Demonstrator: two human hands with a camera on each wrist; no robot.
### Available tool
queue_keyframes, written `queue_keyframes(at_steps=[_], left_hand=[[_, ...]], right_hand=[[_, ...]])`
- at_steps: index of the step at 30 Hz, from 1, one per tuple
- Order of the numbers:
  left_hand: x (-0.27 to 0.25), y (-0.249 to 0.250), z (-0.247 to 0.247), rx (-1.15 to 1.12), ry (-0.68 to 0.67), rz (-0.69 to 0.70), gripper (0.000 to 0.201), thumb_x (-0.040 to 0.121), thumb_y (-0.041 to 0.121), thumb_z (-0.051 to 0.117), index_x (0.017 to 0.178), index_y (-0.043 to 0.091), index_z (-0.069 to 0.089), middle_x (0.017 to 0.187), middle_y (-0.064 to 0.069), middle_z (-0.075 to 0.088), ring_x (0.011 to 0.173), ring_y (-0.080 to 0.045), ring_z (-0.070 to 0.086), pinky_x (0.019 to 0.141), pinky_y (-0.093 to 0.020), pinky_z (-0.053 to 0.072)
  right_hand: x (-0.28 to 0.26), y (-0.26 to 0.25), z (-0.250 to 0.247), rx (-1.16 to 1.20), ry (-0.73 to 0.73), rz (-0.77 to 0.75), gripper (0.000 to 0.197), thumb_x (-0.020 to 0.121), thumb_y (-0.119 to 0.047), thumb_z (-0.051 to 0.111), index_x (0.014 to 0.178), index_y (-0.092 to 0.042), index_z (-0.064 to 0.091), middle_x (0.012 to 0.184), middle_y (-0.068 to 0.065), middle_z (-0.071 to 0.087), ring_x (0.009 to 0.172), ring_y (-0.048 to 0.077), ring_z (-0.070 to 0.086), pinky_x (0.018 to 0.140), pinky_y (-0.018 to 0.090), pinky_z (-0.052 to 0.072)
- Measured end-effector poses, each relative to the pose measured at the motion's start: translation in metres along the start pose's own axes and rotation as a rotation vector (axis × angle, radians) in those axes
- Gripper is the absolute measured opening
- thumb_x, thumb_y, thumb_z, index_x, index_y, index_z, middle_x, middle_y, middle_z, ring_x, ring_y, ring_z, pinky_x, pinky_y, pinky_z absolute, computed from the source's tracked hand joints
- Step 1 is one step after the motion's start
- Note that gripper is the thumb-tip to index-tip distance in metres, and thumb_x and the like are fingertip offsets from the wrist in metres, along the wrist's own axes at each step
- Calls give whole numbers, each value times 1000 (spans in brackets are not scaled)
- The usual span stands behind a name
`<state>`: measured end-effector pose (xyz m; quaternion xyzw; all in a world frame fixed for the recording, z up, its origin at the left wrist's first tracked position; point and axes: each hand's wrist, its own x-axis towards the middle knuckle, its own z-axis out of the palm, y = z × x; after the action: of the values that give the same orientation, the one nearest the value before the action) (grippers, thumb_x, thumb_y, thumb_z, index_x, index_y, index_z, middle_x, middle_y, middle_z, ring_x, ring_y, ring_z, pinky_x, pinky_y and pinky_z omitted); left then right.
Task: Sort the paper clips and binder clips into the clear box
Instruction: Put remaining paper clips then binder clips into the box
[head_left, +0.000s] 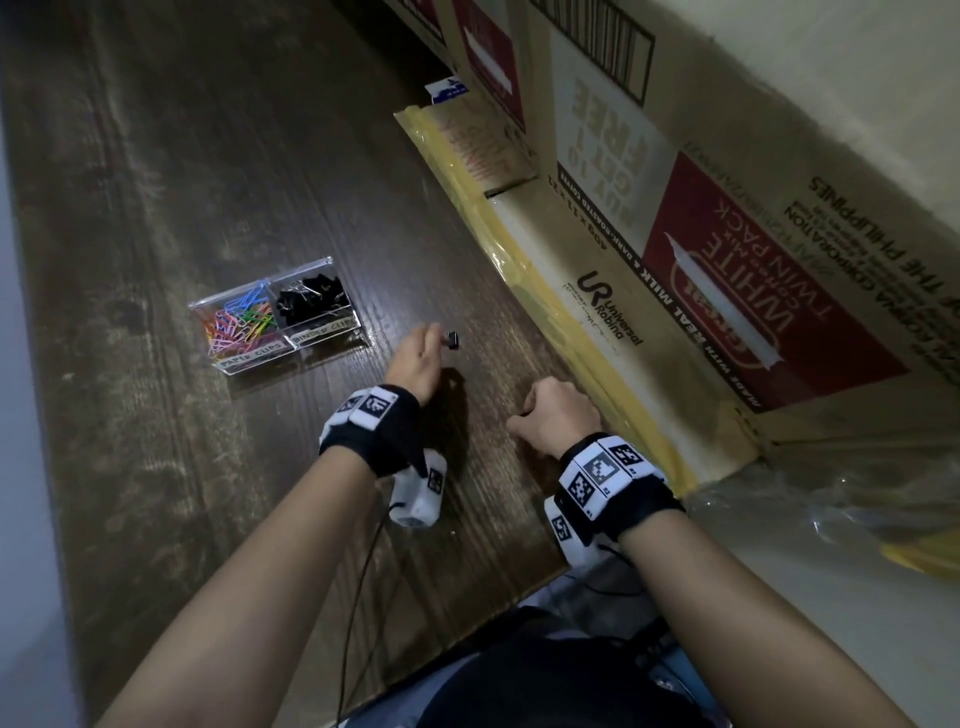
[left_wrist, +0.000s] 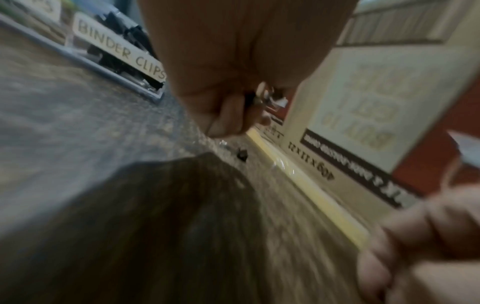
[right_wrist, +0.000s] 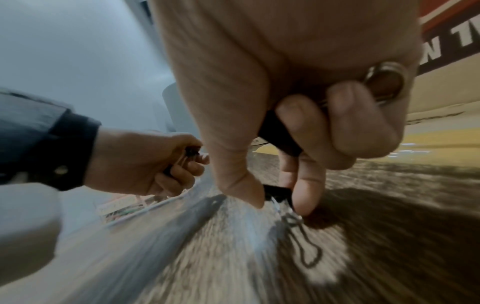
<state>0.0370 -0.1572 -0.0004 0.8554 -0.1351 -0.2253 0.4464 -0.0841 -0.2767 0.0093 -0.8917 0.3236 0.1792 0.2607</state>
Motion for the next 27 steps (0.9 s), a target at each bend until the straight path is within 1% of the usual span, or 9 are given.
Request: queue_keyframes(at_steps=[2, 4, 6, 8, 14, 16, 20, 25, 27], left_hand=[[13, 9, -4, 75, 3, 42, 36, 97, 39, 33, 98, 8, 52, 94, -9, 56, 95, -29, 57, 78, -31, 38], [24, 9, -5, 324, -95, 79, 46, 88, 52, 46, 108, 11, 49, 104, -9, 59, 97, -28, 59, 80, -34, 45], [32, 1, -3, 564, -200, 80, 53, 82, 51, 56, 117, 14, 43, 116, -12, 58, 102, -30, 59, 86, -40, 49], [37, -5, 0, 667, -212, 112, 47, 84, 47, 55, 115, 14, 42, 115, -14, 60, 99, -31, 60, 85, -44, 51], [19, -23, -17, 647, -248, 70, 42, 92, 44, 45, 105, 4, 46, 109, -18, 61, 98, -32, 58, 80, -39, 43], [5, -34, -37, 511, -170, -2, 39, 92, 40, 46, 103, 3, 48, 106, -20, 61, 98, -33, 58, 77, -36, 41], [-20, -57, -88, 269, 78, -114, 30, 90, 37, 51, 90, 8, 45, 93, -19, 61, 87, -31, 58, 73, -35, 40], [-22, -73, -136, 135, 286, -155, 30, 85, 32, 61, 70, 16, 40, 63, 1, 45, 61, -19, 42, 59, -30, 31], [-17, -74, -147, 101, 331, -178, 28, 84, 29, 63, 69, 17, 43, 60, 5, 43, 55, -11, 39, 52, -26, 30]], right_hand=[[4, 3, -2, 107, -5, 5, 26, 79, -32, 66, 67, -12, 55, 58, 2, 57, 55, 20, 58, 57, 34, 51], [9, 4, -5, 188, 11, 14, 27, 82, -31, 62, 64, -14, 49, 53, -1, 48, 48, 17, 47, 49, 30, 40], [13, 3, -11, 271, 40, 23, 23, 83, -31, 59, 72, -15, 48, 59, -2, 46, 52, 14, 44, 49, 26, 33], [18, -2, -20, 341, 82, 25, 19, 83, -29, 57, 75, -16, 47, 64, -3, 46, 57, 13, 44, 50, 26, 31], [34, -66, -49, 361, 176, -190, 16, 80, -22, 57, 66, -17, 53, 71, 0, 60, 72, 19, 56, 66, 28, 43], [44, -104, -53, 334, 126, -300, 17, 80, -22, 56, 64, -17, 53, 70, -1, 61, 76, 22, 58, 70, 30, 44], [61, -190, -48, 215, 14, -540, 21, 87, -19, 52, 90, -3, 66, 94, 13, 68, 92, 27, 60, 82, 35, 47], [80, -256, -18, 48, -90, -660, 20, 88, -14, 52, 97, -2, 65, 100, 14, 69, 99, 29, 61, 80, 31, 45], [88, -262, -9, -47, -162, -662, 21, 89, -13, 53, 102, -1, 65, 106, 15, 67, 102, 28, 60, 80, 30, 44]])
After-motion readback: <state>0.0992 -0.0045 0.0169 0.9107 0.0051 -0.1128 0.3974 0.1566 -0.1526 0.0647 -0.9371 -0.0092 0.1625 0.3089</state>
